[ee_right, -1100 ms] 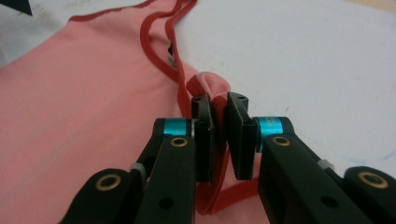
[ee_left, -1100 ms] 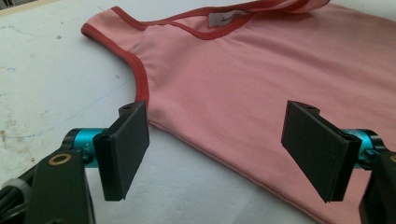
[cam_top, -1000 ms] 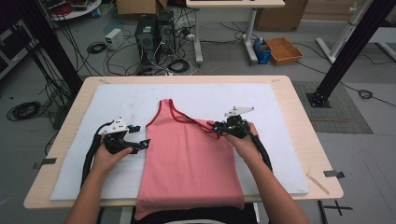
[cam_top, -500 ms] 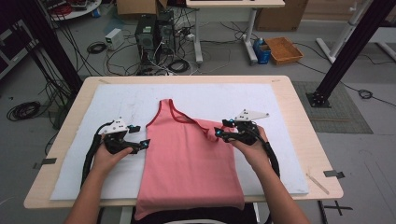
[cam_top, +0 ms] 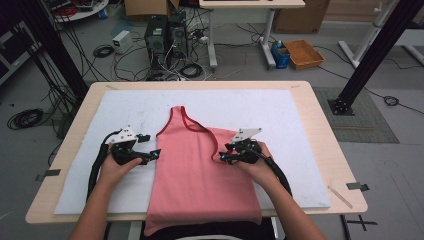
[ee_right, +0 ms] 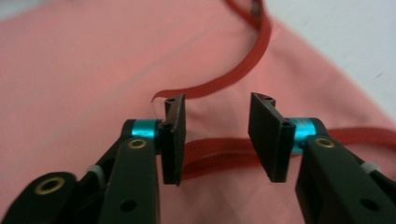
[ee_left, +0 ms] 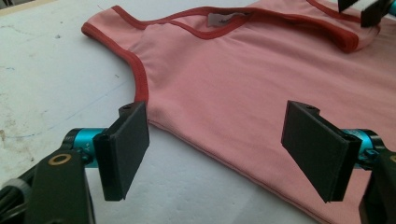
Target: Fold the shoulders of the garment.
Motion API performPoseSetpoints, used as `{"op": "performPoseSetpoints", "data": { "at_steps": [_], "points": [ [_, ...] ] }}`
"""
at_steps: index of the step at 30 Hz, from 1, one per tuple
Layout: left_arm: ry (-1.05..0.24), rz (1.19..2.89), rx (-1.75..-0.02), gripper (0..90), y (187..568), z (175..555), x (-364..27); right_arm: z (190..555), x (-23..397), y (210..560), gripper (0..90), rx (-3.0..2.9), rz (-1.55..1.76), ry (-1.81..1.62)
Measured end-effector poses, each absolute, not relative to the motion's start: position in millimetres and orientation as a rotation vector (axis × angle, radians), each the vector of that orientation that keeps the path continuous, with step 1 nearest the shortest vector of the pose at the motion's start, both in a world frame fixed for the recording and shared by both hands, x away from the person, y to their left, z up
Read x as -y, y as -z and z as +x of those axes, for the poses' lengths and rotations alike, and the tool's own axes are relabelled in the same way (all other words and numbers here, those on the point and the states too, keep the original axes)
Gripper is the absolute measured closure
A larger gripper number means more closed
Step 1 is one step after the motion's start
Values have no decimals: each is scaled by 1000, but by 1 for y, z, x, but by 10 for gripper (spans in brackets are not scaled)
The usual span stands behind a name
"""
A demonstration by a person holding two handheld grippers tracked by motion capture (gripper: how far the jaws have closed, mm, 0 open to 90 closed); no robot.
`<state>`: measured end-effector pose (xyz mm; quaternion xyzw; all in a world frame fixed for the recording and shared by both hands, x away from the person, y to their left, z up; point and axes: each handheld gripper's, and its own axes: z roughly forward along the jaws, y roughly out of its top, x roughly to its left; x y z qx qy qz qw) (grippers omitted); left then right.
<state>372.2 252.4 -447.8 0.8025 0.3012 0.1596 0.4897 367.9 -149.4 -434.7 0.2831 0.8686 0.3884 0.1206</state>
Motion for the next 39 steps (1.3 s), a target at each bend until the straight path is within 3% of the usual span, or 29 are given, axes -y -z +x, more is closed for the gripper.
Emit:
{"op": "performPoseSetpoints", "data": {
  "at_steps": [8,19,26,29,32,33,36,39],
  "points": [
    [-386,1949,-731,233,448,372,-253,357,149,442,601,-2598,821,-1100],
    [-385,1951,-730,234,448,372,-252,350,151,445,870,-2603,790,-1125],
    [-381,1945,-733,233,448,373,-253,353,161,440,872,-2597,821,-1148],
    [-381,1946,-735,233,448,372,-253,352,165,445,756,-2609,838,-1173],
    [-383,1946,-734,233,448,372,-253,352,167,441,505,-2562,891,-1203],
    [-386,1948,-734,233,448,372,-253,352,167,441,505,-2562,891,-1203],
    [-390,1939,-742,233,447,372,-253,354,184,435,377,-2439,954,-1271],
    [-395,1938,-742,234,446,373,-253,354,202,438,347,-2350,999,-1283]
  ]
}}
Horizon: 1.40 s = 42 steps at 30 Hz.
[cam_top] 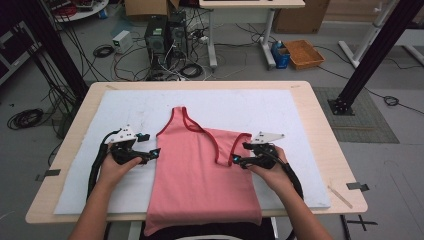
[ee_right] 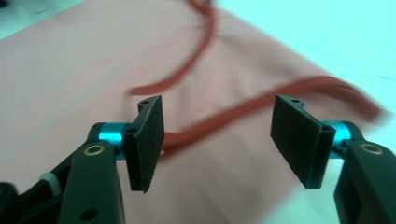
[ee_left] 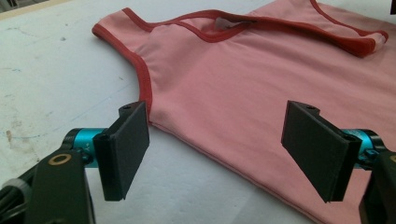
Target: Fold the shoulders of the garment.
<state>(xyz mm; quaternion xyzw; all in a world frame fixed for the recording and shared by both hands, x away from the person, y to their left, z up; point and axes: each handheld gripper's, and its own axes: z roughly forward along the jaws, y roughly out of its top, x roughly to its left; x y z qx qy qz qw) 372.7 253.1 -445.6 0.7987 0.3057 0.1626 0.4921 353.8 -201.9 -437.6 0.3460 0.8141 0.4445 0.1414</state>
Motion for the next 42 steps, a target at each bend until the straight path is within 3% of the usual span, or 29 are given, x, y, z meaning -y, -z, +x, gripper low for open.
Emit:
{"op": "performPoseSetpoints", "data": {
  "at_steps": [7,14,21,42],
  "points": [
    [-424,1930,-757,234,441,373,-247,352,227,442,319,-2218,1111,-1303],
    [-449,1906,-785,233,434,386,-242,352,226,449,281,-2254,1125,-1284],
    [-435,1932,-813,233,424,420,-223,354,228,450,228,-2246,1160,-1309],
    [-424,2082,-1004,232,435,525,-186,356,230,451,228,-2251,1185,-1322]
  ]
}}
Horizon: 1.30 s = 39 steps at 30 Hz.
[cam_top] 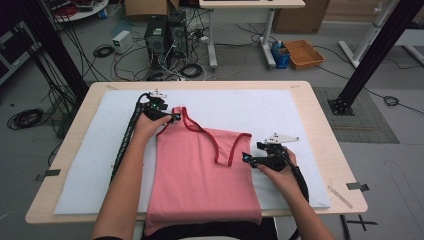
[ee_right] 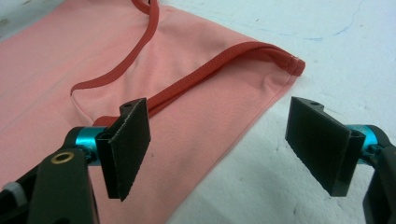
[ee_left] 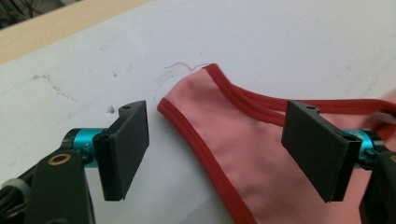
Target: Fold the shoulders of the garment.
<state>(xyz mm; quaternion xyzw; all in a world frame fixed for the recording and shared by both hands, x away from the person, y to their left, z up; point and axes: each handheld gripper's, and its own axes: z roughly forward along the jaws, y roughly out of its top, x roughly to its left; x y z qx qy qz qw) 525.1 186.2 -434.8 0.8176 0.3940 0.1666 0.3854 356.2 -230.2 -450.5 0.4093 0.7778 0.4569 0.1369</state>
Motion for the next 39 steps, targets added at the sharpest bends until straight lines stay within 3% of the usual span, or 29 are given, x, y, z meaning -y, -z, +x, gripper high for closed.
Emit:
{"op": "performPoseSetpoints", "data": {
  "at_steps": [10,11,12,13,14,17,30,39],
  "points": [
    [-428,2102,-1081,230,448,548,-164,356,231,451,228,-2254,1193,-1330],
    [-422,2095,-1078,263,447,547,-163,356,231,451,228,-2256,1194,-1331],
    [-426,2098,-1069,459,446,546,-164,357,231,451,228,-2257,1189,-1334],
    [-410,2089,-1062,459,445,544,-164,357,231,451,228,-2257,1189,-1334],
    [-408,2091,-1046,660,445,542,-160,357,231,451,228,-2262,1197,-1326],
    [-414,2106,-1013,771,444,539,-157,357,230,451,228,-2264,1189,-1326],
    [-492,2126,-929,805,433,527,-157,357,229,451,228,-2275,1194,-1311],
    [-483,2066,-823,805,414,492,-159,358,229,451,229,-2277,1196,-1309]
  ]
}}
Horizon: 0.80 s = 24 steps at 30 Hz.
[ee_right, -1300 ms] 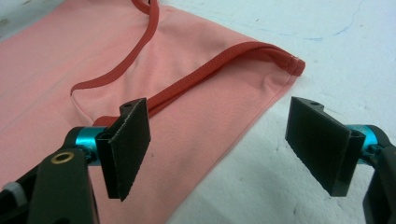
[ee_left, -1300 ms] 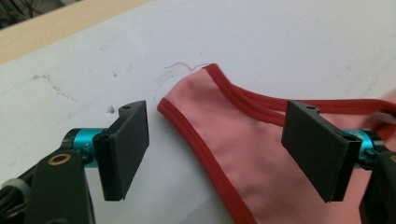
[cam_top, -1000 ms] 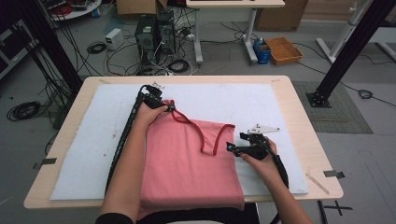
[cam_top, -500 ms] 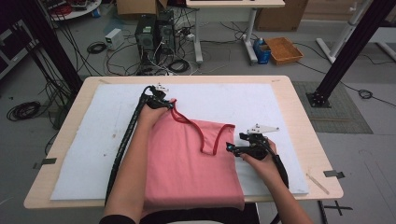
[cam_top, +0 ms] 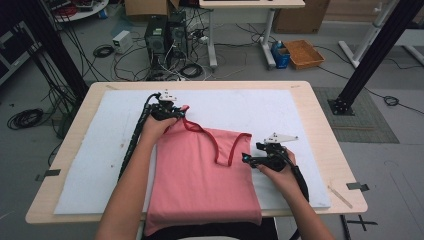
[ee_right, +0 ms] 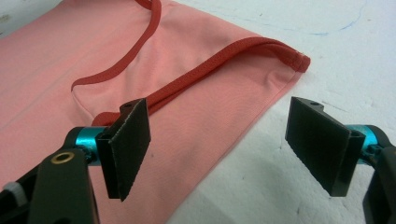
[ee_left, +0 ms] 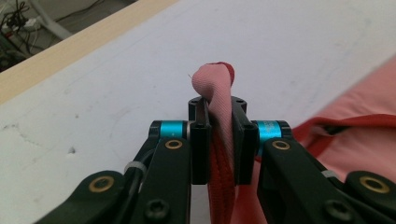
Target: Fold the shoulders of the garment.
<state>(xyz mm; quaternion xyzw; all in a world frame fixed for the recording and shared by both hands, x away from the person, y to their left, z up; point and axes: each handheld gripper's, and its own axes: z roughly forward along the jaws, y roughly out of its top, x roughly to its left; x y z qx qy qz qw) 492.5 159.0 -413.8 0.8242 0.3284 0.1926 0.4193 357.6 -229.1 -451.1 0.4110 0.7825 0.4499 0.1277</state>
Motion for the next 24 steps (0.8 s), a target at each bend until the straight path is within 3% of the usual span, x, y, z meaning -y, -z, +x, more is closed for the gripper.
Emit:
{"op": "performPoseSetpoints", "data": {
  "at_steps": [16,24],
  "points": [
    [-467,1978,-683,805,418,410,-167,359,227,451,229,-2295,1191,-1293],
    [-452,1974,-663,805,426,388,-167,358,227,451,229,-2298,1184,-1281]
  ]
}}
